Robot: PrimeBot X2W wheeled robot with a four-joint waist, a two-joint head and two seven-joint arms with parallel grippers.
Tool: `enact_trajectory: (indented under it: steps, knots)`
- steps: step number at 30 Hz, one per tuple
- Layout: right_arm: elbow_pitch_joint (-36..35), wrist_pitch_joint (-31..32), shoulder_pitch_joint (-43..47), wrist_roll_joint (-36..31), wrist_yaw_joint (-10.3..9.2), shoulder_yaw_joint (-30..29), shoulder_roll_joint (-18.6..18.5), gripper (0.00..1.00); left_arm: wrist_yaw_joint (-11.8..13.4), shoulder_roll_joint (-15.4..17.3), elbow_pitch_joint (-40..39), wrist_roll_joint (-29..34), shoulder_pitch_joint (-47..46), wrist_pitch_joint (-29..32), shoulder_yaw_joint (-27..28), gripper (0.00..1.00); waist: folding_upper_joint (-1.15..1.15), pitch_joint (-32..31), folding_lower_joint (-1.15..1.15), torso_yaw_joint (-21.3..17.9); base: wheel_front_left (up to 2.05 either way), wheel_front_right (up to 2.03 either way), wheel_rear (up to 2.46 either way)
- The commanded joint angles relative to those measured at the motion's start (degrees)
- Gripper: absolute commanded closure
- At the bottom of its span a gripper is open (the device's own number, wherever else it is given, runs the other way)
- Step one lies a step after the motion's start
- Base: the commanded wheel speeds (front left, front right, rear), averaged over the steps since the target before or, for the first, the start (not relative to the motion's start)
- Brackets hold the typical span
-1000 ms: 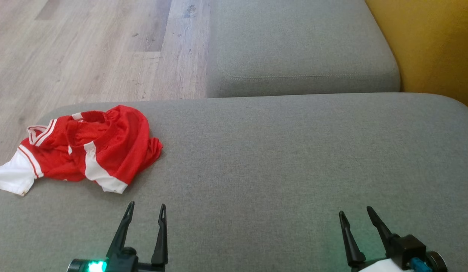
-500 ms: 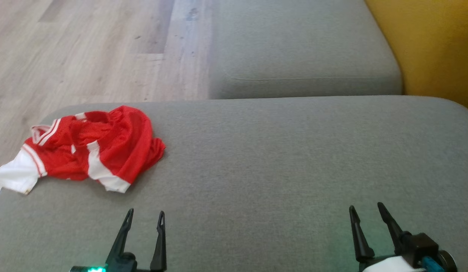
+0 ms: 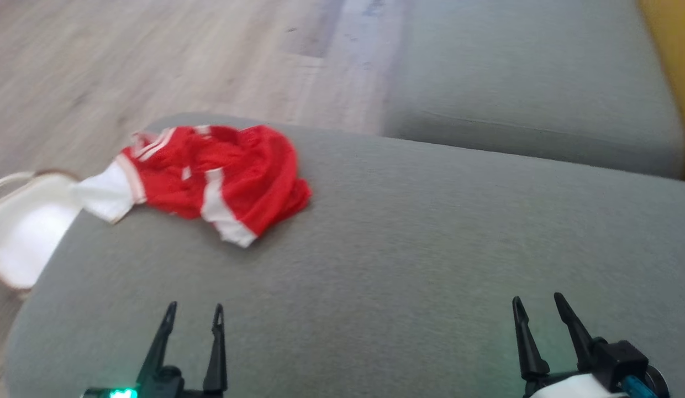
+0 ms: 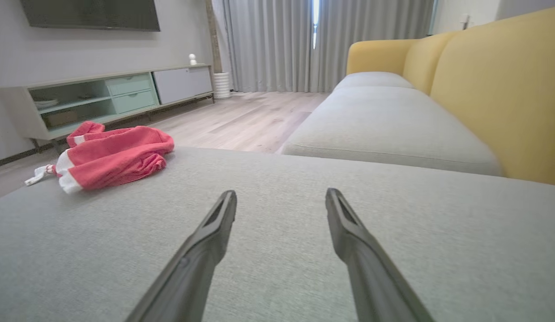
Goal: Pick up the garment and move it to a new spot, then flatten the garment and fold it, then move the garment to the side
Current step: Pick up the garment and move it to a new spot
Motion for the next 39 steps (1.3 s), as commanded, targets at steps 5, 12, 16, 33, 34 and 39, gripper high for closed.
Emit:
enact_trajectory:
  steps: [5,12,16,33,34,39]
  knots:
    - [-2.0,-0.7,-3.5,0.7,-0.04,1.9,-0.6,0.0,0.6,0.9,-2.6,0.5,-3.6,-0.6,3.2,0.0,0.0,1.4,0.0,7.8,0.0,0.0,0.0]
    - [-1.7,-0.7,-5.5,-0.6,-0.04,2.6,-0.6,0.0,2.5,0.6,-5.5,0.4,-4.4,-0.6,5.3,0.0,0.0,4.5,0.0,10.7,0.0,0.0,0.0]
    - [-1.8,-0.7,-6.0,-1.9,-0.04,2.1,-0.6,0.0,1.5,1.3,-6.5,0.3,-6.6,-0.6,5.8,0.0,0.0,6.1,0.0,12.1,0.0,0.0,0.0]
    - [-8.0,-0.7,-7.8,-15.8,-0.04,-4.8,-2.2,0.0,-12.0,6.9,3.0,-3.0,-42.4,-0.6,1.7,0.0,0.0,23.2,0.0,13.3,0.0,0.0,0.0]
    - [-8.6,-0.7,-8.2,-16.1,-0.04,-5.2,-2.7,0.0,-12.3,7.2,5.4,-3.6,-45.1,-0.6,1.0,0.0,0.0,24.7,0.0,13.0,0.0,0.0,0.0]
    - [-11.2,-0.7,-8.9,-16.6,-0.04,-5.6,-4.6,0.0,-12.9,9.3,21.7,-6.6,-57.1,0.3,-8.0,0.0,0.0,29.2,0.0,11.4,0.0,0.0,0.0]
